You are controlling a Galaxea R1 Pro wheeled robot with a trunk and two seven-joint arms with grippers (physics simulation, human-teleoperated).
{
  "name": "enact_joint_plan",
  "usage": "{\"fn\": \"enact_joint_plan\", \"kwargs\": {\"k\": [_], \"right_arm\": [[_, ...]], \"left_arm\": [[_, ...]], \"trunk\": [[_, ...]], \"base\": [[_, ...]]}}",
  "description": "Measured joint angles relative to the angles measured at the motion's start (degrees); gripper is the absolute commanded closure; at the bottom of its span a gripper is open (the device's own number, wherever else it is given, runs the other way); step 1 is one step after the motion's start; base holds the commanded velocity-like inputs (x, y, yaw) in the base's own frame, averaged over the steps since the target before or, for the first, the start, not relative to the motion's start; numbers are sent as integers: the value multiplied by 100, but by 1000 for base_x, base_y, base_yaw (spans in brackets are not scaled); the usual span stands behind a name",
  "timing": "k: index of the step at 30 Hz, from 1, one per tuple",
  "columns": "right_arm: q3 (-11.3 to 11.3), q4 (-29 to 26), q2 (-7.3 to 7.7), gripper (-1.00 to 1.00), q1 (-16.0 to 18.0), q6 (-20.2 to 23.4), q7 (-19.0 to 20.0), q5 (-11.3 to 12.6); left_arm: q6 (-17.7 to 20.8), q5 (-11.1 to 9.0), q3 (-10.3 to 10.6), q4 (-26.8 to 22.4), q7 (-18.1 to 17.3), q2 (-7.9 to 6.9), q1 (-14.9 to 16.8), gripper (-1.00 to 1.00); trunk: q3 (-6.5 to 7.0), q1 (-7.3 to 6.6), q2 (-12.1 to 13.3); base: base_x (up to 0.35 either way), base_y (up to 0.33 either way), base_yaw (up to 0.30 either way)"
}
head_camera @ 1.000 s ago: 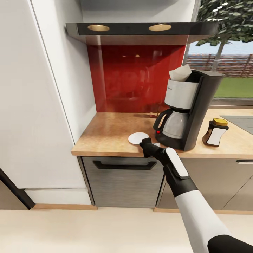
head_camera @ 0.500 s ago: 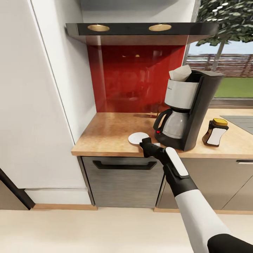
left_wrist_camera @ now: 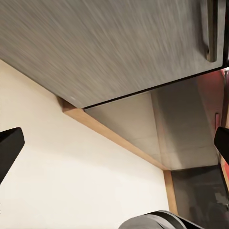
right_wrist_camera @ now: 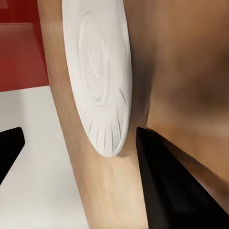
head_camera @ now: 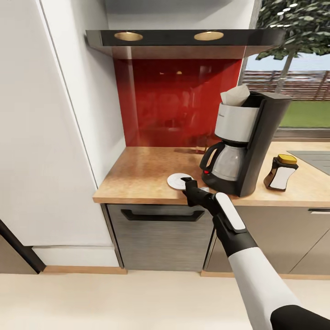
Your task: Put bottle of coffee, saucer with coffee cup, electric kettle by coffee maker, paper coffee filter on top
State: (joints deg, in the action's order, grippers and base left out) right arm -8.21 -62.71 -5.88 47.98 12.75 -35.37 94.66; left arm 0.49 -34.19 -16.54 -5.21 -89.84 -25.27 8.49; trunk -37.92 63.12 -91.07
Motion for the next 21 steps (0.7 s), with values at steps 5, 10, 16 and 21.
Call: {"fn": "enact_joint_plan", "kwargs": {"k": [5,10,16,21], "right_arm": [[2,0,0,-100,-2,7,4,0],[21,0,0,-100,-3,17,4,9],[31,0,11,-100,-3,34,4,134],[18,0,20,-100,-6,53,3,147]], "left_arm": [[-2,1,0,0,0,-1,0,-100],[-2,0,0,0,0,5,0,-100],[-2,3,0,0,0,5,0,-100],[-2,2,1,-1,0,6,0,-100]], "trunk": [[0,0,0],[0,2,0],[0,3,0],[0,1,1]], "base": [[0,0,0],[-197,0,0],[-186,0,0],[-138,0,0]]}}
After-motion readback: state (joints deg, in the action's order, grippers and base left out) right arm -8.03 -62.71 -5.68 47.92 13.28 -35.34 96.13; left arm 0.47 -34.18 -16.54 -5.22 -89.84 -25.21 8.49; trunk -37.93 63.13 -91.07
